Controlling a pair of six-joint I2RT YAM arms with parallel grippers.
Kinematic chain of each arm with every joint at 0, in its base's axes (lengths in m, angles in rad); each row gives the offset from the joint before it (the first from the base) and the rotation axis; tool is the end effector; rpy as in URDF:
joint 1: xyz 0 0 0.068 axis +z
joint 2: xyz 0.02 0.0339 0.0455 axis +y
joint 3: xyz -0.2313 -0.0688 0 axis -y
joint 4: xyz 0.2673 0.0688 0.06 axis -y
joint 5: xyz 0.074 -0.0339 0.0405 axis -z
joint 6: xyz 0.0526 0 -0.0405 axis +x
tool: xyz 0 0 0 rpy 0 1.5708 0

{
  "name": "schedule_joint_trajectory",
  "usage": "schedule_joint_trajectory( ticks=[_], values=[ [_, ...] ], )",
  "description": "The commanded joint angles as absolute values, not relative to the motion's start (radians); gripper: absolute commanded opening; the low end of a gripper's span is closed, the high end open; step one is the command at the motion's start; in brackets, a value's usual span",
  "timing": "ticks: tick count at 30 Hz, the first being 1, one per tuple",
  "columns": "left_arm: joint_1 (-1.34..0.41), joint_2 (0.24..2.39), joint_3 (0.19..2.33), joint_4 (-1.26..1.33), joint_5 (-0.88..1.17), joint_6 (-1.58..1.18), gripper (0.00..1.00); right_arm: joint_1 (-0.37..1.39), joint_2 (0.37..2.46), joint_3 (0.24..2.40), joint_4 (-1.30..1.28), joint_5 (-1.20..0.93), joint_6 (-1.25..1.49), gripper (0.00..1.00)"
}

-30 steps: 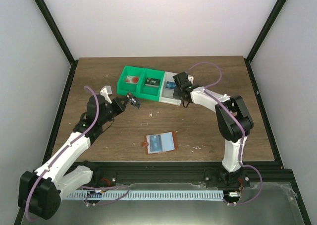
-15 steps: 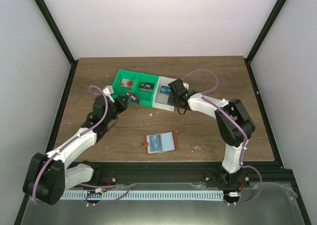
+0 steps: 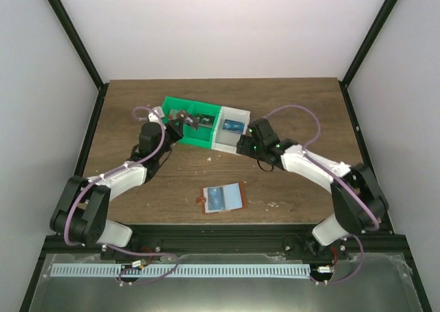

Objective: Take the credit cards out of the card holder

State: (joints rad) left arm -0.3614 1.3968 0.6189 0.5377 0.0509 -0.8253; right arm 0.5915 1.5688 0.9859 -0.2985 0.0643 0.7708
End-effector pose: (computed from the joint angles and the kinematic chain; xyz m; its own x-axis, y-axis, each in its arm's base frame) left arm 0.3128 -0.1211 0.1664 -0.4444 -0.6165 -0.6500 0.1074 0.6836 -0.7219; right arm 0.2976 0.1958 0.1502 -0.8235 0.2844 -0.4908 0.0714 0.9104 0.4076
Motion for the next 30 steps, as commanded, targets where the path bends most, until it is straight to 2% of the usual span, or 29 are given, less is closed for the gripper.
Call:
schedule_joint_trajectory(
  ticks=[1,4,7,18,30],
  values=[
    [-0.362,1.488,0.681,0.656,-0.008,-0.781,0.00,0.598,1.433,0.885,-0.243,-0.004,0.745,0.79],
    [-0.364,1.558,0.719,0.656,-0.060,-0.762,0.00,0.599,1.342,0.820,-0.201,-0.025,0.714,0.89],
    [-0.364,1.628,0.742,0.709,-0.074,-0.752,0.00,0.598,1.293,0.786,-0.192,0.002,0.693,0.93],
    [-0.380,1.848,0.925,0.680,-0.042,-0.756,0.00,0.599,1.230,0.713,-0.164,-0.040,0.667,0.96],
    [-0.455,1.949,1.048,0.602,-0.165,-0.663,0.00,0.599,1.209,0.716,-0.191,-0.017,0.627,0.98]
  ],
)
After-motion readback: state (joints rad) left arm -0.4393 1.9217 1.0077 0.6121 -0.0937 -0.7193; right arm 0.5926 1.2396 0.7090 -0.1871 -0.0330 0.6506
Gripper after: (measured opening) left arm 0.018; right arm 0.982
